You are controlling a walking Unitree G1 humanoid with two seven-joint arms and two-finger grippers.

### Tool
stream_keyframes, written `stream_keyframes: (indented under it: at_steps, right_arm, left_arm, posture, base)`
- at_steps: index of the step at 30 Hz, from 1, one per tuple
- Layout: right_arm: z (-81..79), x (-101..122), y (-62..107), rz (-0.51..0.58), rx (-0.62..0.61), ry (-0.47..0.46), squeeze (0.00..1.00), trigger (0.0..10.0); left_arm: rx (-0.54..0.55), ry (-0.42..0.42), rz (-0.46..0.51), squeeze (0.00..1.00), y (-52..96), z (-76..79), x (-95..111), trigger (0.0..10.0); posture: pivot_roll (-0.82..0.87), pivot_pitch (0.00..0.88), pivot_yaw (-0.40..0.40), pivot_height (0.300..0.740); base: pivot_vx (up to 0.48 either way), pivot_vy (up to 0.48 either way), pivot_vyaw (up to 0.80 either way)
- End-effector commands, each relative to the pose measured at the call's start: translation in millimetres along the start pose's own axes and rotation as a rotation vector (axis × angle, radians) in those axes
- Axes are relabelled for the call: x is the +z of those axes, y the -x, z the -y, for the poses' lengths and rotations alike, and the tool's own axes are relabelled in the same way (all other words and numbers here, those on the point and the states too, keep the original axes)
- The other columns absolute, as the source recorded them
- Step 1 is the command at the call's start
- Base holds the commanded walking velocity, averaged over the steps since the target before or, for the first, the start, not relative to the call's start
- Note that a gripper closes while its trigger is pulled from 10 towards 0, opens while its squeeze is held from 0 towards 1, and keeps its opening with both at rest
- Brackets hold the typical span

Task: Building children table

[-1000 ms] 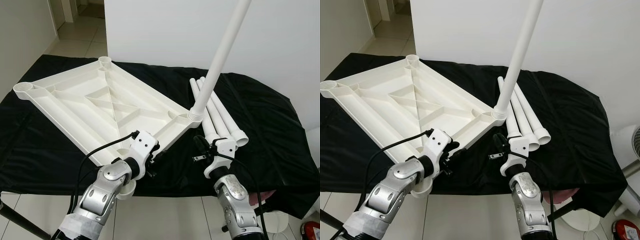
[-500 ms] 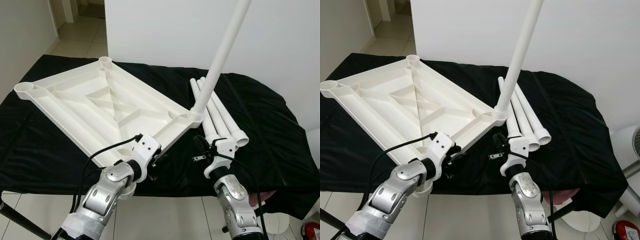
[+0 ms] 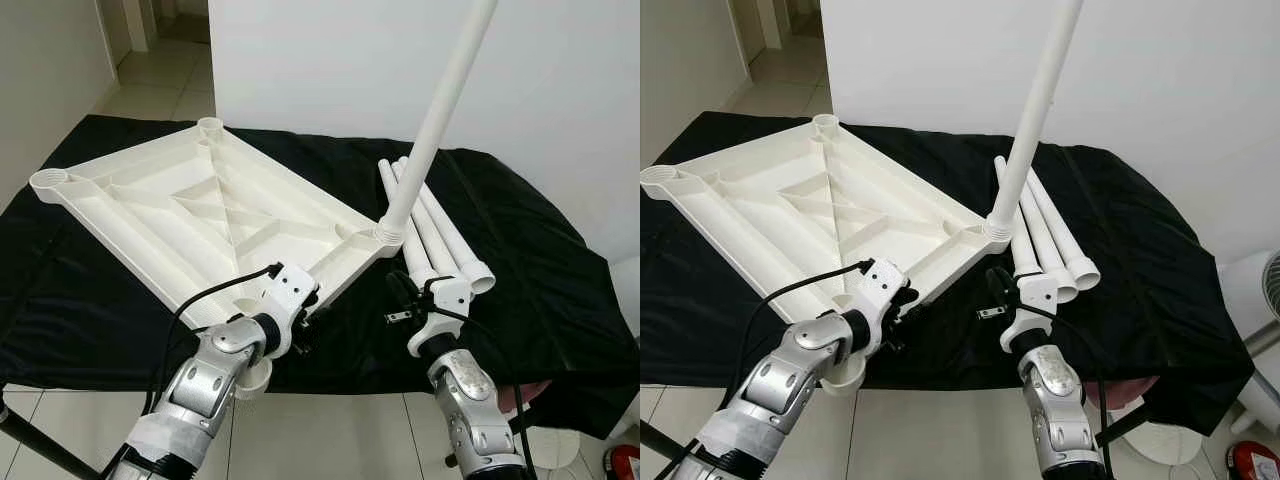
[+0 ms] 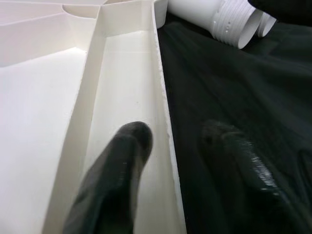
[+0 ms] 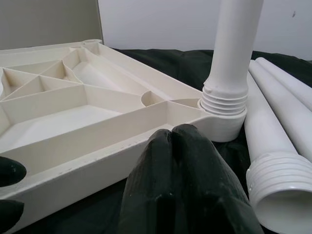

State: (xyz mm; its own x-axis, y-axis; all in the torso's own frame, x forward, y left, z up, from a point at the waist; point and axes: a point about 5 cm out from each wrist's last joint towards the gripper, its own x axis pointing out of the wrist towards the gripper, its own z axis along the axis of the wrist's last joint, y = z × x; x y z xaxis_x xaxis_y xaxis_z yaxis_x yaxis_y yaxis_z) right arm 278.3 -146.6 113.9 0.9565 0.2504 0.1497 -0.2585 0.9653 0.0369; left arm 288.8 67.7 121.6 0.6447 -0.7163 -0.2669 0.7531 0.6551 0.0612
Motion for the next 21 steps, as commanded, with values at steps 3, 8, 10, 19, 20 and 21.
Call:
stream_keyframes:
  at_steps: [3, 8, 10, 19, 20, 21]
  right_arm:
    - [2.8, -1.9, 2.5, -0.006, -0.009, 0.011, 0.0, 10.0]
    - [3.2, -2.5, 3.5, -0.009, -0.008, 0.011, 0.0, 10.0]
    - [3.3, -2.6, 3.7, -0.009, -0.009, 0.012, 0.0, 10.0]
    - [3.6, -2.7, 4.1, -0.01, -0.014, 0.01, 0.0, 10.0]
    - [3.5, -3.1, 4.4, -0.012, -0.016, 0.009, 0.0, 10.0]
    - [3.4, -3.3, 4.7, -0.013, -0.017, 0.008, 0.0, 10.0]
  left_arm:
    - [0.065, 0.053, -0.044, 1.0, -1.7, -2.4, -10.2, 10.0]
    - [0.056, -0.029, -0.083, 0.0, -0.9, -1.5, -10.8, 10.0]
    - [0.058, -0.055, -0.114, 0.0, -0.6, -0.6, -13.2, 10.0]
    - [0.112, -0.1, -0.196, 0.0, -1.1, -5.3, -18.6, 10.0]
    - [0.129, -0.1, -0.215, 0.0, -1.9, -6.3, -19.4, 9.2]
    - [0.142, -0.098, -0.228, 0.0, -2.9, -7.0, -19.5, 2.4]
  posture:
    - [-0.02, 0.0, -0.092, 0.74]
    - [-0.01, 0.0, -0.094, 0.74]
    - [-0.02, 0.0, -0.093, 0.74]
    - [-0.02, 0.0, -0.089, 0.74]
    - [-0.02, 0.0, -0.089, 0.74]
    - [-0.02, 0.0, -0.087, 0.74]
  base:
    - [0.0, 0.0, 0.0]
    - [0.0, 0.0, 0.0]
    - [0.0, 0.0, 0.0]
    - [0.0, 0.0, 0.0]
    - [0.0, 0.0, 0.0]
    - [0.0, 0.0, 0.0]
